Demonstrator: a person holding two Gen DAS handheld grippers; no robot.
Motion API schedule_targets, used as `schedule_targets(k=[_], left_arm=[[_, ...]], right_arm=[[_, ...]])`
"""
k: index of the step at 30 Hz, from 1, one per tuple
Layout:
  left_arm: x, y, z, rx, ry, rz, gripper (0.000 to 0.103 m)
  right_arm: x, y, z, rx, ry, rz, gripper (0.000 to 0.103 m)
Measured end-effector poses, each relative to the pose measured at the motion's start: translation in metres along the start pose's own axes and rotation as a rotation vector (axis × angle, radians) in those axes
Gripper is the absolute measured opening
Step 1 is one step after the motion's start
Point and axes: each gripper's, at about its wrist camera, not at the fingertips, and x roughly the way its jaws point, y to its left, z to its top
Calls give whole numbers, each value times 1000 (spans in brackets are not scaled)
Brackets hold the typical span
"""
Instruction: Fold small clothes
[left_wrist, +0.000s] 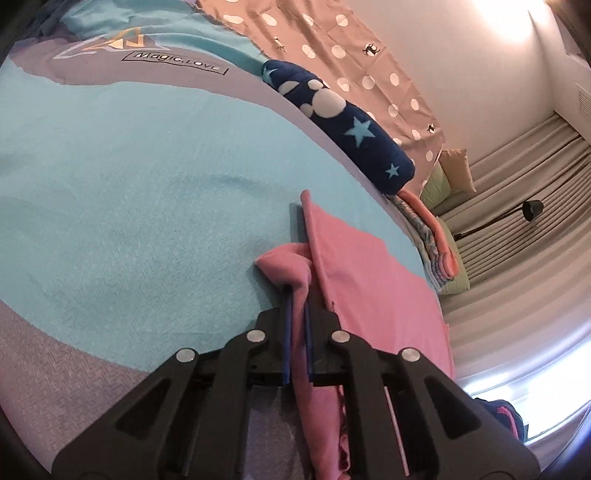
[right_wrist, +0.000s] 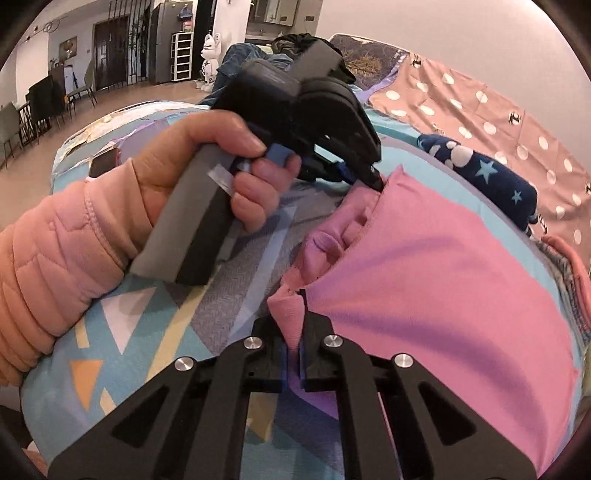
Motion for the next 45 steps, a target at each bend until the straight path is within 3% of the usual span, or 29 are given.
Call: schedule_targets(k=[2, 4, 6, 8, 13, 14, 16, 17, 18, 19, 23, 31, 39, 45], left_arm=[[-2, 0, -1, -7, -4, -5, 11], [-8, 2, -2, -23, -5, -37, 26], [-15, 0, -3, -18, -13, -67, 53], [-15, -4, -4, -5, 1, -86, 61], [0, -28, -7, 111, 12, 28, 57], [2, -31, -6, 126, 11, 60, 50], [7, -33, -4, 133, 20, 112, 27], [9, -32, -2, 126, 27, 124, 14], [11, -30, 0, 104, 36, 120, 12], [11, -28, 1, 87, 34, 111, 11], [4, -40, 4, 105, 7, 121, 10], [-9, -79, 15, 134, -16, 112, 10], [3, -140, 16, 225, -30, 196, 10], [22, -177, 9, 265, -25, 233, 10]], right_arm=[[-6, 0, -2, 7, -4, 12, 13], [-12, 1, -5, 3, -10, 11, 22], [-19, 2, -10, 0, -17, -10, 31], [-22, 2, -17, -4, -20, -47, 39], [-13, 9, -12, -11, -7, -103, 40], [-9, 13, -9, -20, -7, -117, 40], [0, 17, -4, -34, -5, -151, 38], [3, 18, -1, -28, -3, -149, 24], [3, 18, 0, -13, -3, -132, 11], [3, 15, 1, 14, -5, -129, 6], [-14, -12, 4, 176, -65, -33, 5], [-52, -42, 3, 281, -178, 21, 5], [-90, -99, -21, 461, -261, 99, 5], [-107, -137, -47, 566, -280, 78, 5]])
